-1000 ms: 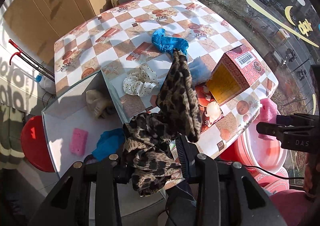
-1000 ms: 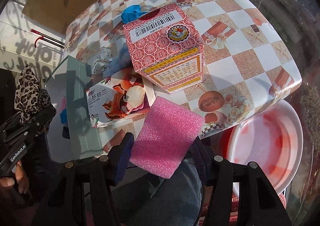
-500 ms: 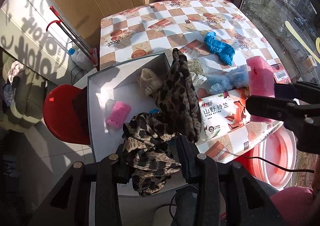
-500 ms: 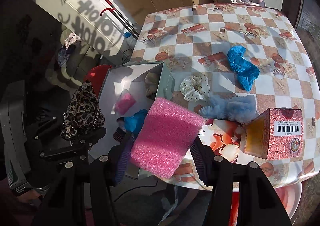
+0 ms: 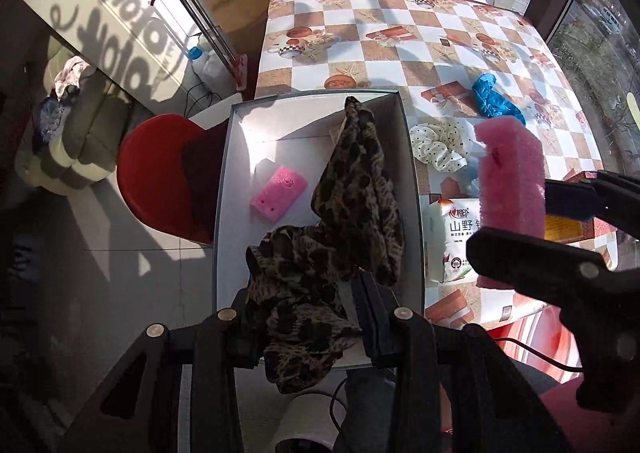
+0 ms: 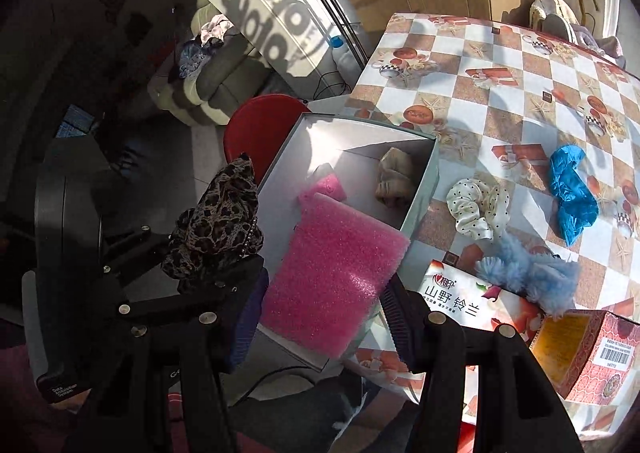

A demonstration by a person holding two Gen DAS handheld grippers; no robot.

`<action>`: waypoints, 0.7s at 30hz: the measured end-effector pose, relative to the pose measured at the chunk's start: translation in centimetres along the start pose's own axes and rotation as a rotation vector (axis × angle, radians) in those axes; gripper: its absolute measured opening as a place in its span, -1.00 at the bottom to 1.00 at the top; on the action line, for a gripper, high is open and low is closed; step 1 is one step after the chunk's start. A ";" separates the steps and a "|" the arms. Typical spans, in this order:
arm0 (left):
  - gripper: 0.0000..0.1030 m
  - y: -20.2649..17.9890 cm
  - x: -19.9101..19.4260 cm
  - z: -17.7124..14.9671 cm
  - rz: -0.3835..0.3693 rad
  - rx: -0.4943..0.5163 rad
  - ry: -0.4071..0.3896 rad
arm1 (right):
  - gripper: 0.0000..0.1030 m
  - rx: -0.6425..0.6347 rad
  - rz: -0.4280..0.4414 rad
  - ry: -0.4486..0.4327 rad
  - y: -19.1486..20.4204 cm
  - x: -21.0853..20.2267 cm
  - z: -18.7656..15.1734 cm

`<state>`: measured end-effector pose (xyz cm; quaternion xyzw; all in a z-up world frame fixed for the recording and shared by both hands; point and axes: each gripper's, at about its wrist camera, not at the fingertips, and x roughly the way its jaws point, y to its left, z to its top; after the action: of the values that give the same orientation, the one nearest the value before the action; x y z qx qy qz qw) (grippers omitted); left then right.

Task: Organize soft objects
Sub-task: 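Lift and carry the foam block and leopard cloth over the white box, then hold the foam block and leopard cloth above the box with both tools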

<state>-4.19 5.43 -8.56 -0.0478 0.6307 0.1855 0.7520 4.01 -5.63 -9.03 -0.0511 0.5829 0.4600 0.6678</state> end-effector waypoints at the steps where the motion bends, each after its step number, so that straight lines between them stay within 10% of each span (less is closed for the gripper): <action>1: -0.21 -0.1 0.0 0.0 0.006 -0.005 0.005 | 0.13 0.002 0.009 0.005 -0.3 0.1 0.2; 21: -0.21 -0.4 0.7 1.0 0.051 -0.014 0.055 | 0.13 -0.009 0.084 0.010 -1.2 0.5 2.2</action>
<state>-3.05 5.45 -9.07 -0.0419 0.6507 0.2077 0.7292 6.41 -4.71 -9.26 -0.0317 0.5857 0.4898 0.6450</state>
